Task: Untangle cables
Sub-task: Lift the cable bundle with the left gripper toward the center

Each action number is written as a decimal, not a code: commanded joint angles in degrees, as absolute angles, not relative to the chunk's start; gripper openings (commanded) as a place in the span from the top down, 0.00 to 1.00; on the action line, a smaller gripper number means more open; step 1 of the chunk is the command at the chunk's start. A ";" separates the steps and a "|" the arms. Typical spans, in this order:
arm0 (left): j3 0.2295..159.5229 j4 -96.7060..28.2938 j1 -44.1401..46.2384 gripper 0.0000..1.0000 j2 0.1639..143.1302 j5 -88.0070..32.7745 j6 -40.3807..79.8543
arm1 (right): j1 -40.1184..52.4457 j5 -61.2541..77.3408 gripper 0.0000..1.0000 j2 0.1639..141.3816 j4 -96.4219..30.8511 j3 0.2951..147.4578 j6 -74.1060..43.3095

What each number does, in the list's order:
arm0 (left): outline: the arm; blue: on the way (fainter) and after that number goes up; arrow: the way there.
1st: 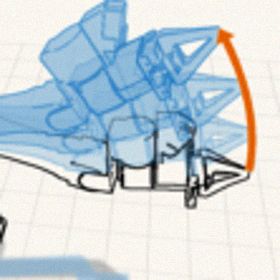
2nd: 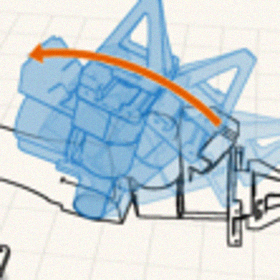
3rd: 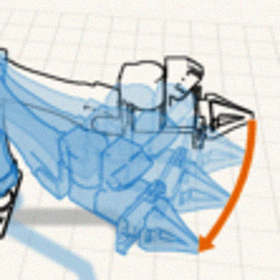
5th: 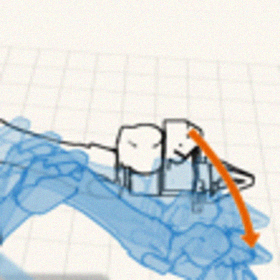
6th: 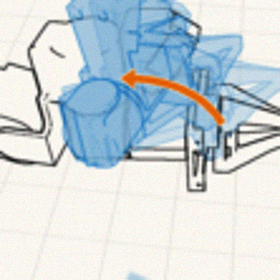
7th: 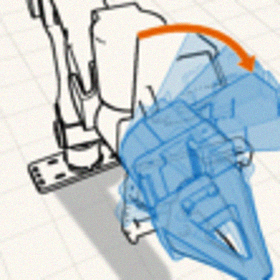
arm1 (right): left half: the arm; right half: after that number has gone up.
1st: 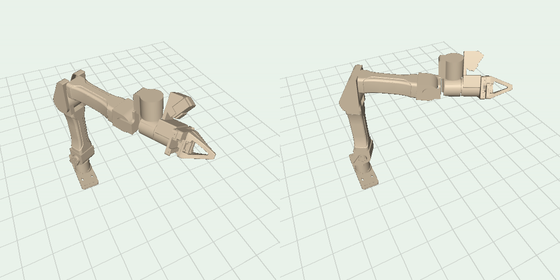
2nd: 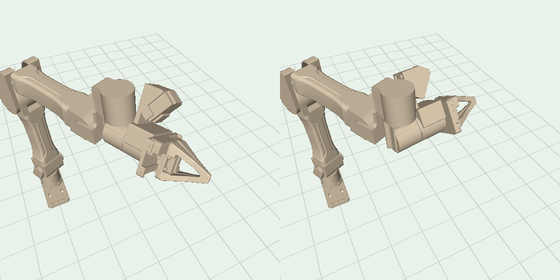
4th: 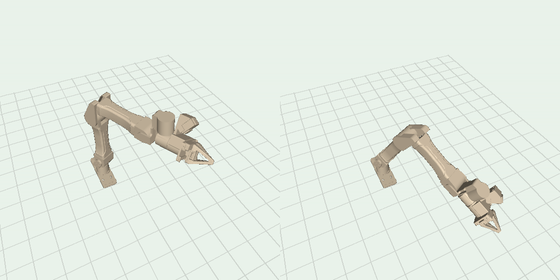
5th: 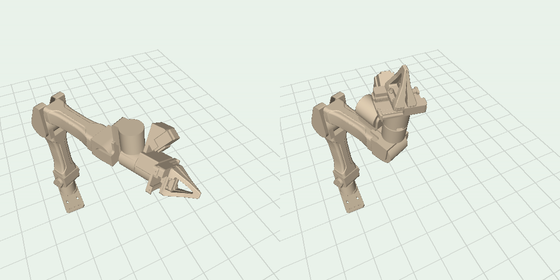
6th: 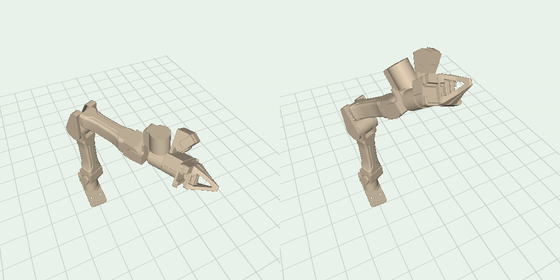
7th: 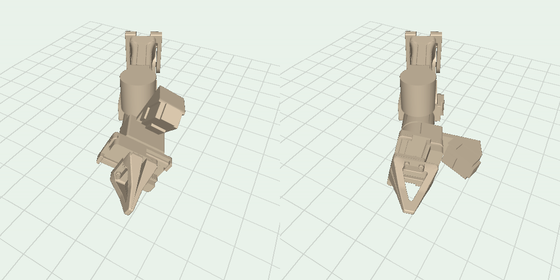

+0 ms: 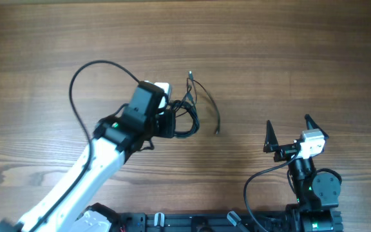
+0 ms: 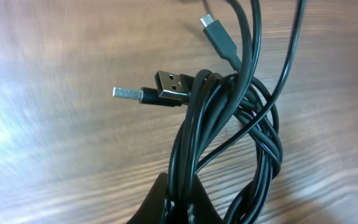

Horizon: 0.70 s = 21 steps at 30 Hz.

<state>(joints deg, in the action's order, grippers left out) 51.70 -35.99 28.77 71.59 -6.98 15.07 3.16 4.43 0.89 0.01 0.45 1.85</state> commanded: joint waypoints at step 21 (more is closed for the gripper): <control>51.77 -37.10 31.05 0.96 67.61 -11.42 -1.08 | 3.03 16.34 0.00 0.64 1.61 0.30 -87.79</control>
<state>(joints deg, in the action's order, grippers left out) 51.70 -37.39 29.30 67.51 -7.90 0.03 3.16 15.62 0.89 1.17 0.45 -73.47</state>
